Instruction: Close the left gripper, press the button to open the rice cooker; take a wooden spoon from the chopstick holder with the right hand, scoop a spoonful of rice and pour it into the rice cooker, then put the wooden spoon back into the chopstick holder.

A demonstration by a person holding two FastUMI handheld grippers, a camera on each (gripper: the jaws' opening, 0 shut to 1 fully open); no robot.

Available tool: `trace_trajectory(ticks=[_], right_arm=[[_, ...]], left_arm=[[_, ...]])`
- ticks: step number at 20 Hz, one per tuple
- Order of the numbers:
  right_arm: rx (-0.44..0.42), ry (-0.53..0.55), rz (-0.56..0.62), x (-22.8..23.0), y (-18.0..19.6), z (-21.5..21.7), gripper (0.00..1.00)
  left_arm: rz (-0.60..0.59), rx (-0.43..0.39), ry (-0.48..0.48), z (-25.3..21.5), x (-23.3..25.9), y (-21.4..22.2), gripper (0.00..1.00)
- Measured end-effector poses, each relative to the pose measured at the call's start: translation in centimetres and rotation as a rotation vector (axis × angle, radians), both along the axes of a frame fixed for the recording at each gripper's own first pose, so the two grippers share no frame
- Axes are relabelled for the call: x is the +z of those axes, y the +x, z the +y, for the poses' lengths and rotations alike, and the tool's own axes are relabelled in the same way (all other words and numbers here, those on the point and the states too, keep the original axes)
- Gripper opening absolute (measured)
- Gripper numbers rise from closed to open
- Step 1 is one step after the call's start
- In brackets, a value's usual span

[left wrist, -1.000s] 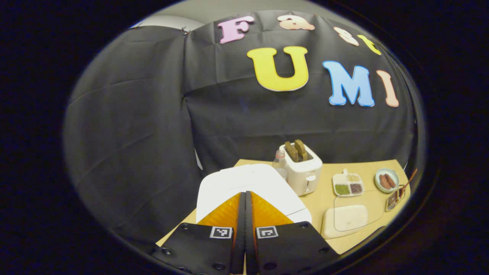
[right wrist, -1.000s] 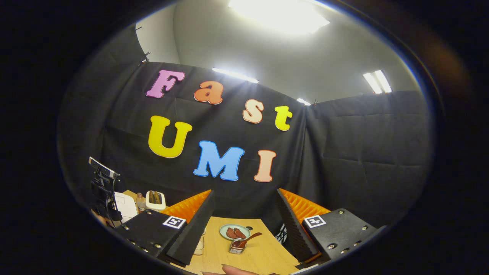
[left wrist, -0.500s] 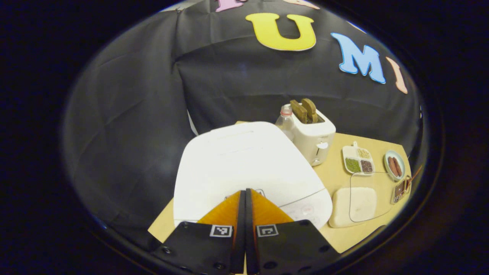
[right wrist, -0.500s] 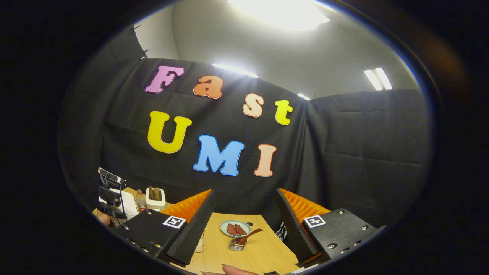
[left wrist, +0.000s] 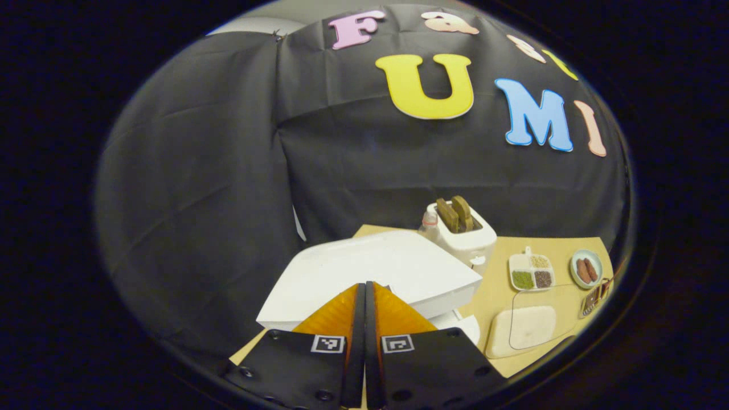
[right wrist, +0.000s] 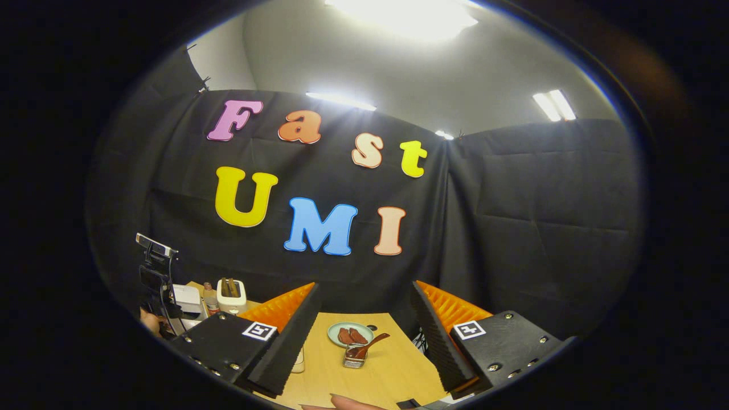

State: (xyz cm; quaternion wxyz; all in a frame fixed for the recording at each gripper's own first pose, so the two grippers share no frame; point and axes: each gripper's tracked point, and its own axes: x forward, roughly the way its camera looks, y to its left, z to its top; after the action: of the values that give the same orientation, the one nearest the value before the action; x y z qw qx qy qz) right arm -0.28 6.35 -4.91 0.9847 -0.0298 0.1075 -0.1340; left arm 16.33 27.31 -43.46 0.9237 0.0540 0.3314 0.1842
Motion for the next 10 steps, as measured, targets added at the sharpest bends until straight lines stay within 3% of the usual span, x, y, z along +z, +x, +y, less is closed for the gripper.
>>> trace_trajectory(ticks=[3,5,9,10], right_arm=[[0.009,0.002,-0.004,0.1,-0.1,0.1,0.97],[0.023,0.014,-0.006,0.1,-0.2,0.6,0.97],[0.035,0.006,-0.018,0.4,-0.1,1.0,0.96],[0.038,0.009,-0.023,0.6,-0.1,1.2,0.97]], left_arm=[[-0.076,-0.030,-0.051,-1.4,2.3,0.8,0.11],[-0.059,-0.036,-0.030,-0.6,2.2,0.5,0.10],[-0.128,-0.051,-0.046,-0.3,5.1,-0.4,0.19],[-0.133,-0.049,-0.041,0.0,5.6,-0.8,0.14]])
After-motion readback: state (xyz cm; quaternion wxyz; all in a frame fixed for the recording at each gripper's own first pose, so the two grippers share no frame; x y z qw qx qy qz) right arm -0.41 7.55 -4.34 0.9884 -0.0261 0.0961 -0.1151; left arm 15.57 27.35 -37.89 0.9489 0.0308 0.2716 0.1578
